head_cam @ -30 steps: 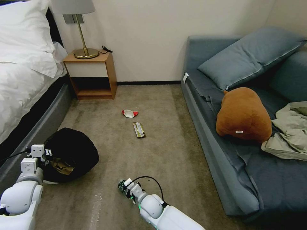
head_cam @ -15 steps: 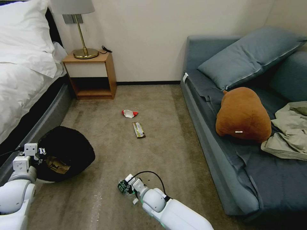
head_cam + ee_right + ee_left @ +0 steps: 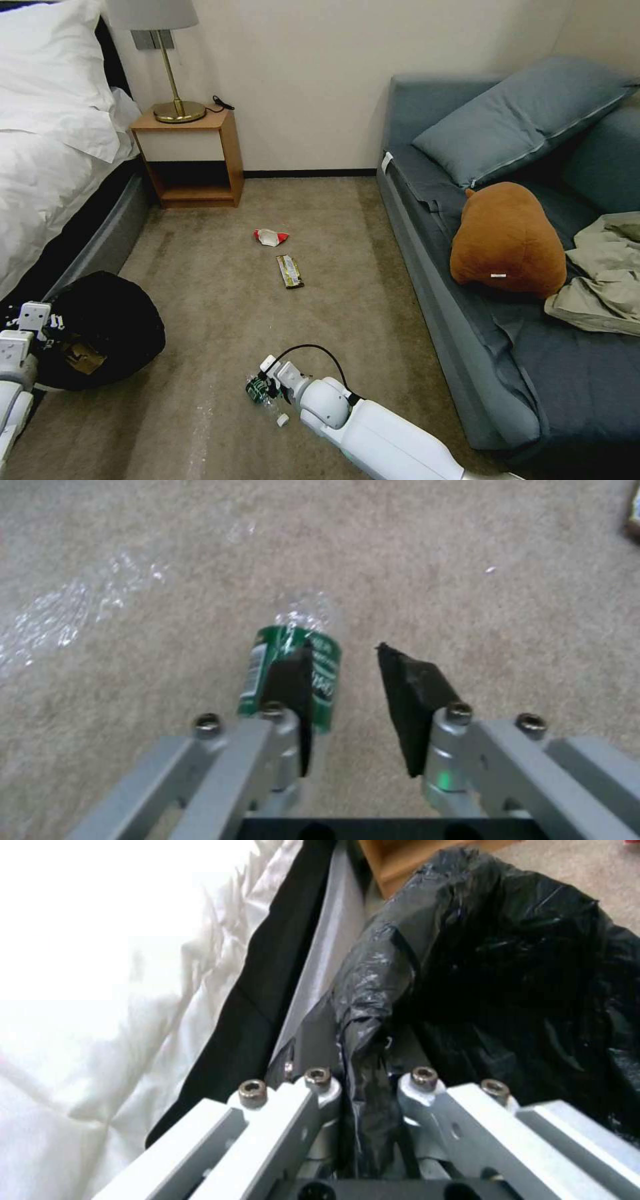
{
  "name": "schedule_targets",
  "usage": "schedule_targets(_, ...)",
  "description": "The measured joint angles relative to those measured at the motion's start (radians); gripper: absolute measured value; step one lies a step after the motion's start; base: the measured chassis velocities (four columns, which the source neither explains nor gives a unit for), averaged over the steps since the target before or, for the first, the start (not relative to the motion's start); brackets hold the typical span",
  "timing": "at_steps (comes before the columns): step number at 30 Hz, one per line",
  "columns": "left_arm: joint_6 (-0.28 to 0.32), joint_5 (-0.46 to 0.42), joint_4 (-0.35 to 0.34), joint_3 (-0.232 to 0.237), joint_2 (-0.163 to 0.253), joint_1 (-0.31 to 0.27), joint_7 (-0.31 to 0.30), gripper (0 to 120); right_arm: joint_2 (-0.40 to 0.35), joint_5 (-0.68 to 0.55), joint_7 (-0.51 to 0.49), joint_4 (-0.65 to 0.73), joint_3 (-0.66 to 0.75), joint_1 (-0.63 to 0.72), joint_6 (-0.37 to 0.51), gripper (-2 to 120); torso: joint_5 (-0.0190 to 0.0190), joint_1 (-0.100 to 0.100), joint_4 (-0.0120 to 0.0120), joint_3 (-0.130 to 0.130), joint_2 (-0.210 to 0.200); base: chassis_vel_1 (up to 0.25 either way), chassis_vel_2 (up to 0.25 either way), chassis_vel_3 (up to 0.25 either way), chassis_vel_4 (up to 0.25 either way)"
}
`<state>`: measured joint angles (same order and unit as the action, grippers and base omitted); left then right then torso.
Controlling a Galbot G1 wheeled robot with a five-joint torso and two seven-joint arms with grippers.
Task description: Pick up the trash bin, then pick up the garbage on the floor and place it into the trash bin.
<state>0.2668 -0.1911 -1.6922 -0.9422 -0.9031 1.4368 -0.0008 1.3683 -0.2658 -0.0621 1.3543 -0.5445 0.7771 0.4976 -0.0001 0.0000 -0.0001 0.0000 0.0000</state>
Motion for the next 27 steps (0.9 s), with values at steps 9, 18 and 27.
schedule_targets(9, 0.004, 0.006, -0.006, 0.018, -0.008, -0.013, 0.001, 4, 0.010, 0.011, 0.005, -0.022, -0.007, 0.028, -0.003, 61, 0.0000, 0.000, 0.0000, 0.000, 0.000, 0.000, 0.000, 0.000, 0.000)
schedule_targets(18, 0.008, 0.000, -0.014, 0.017, 0.006, -0.017, 0.002, 4, 0.046, 0.041, 0.013, -0.089, -0.009, 0.031, -0.033, 90, 0.0001, 0.000, 0.0001, 0.000, 0.000, 0.000, 0.000, 0.000, 0.000)
schedule_targets(27, 0.011, -0.003, -0.028, 0.019, -0.001, -0.016, 0.002, 4, 0.068, 0.077, 0.018, -0.155, -0.006, 0.038, -0.071, 93, 0.0002, 0.000, 0.0001, 0.000, 0.000, 0.000, 0.000, 0.000, 0.000)
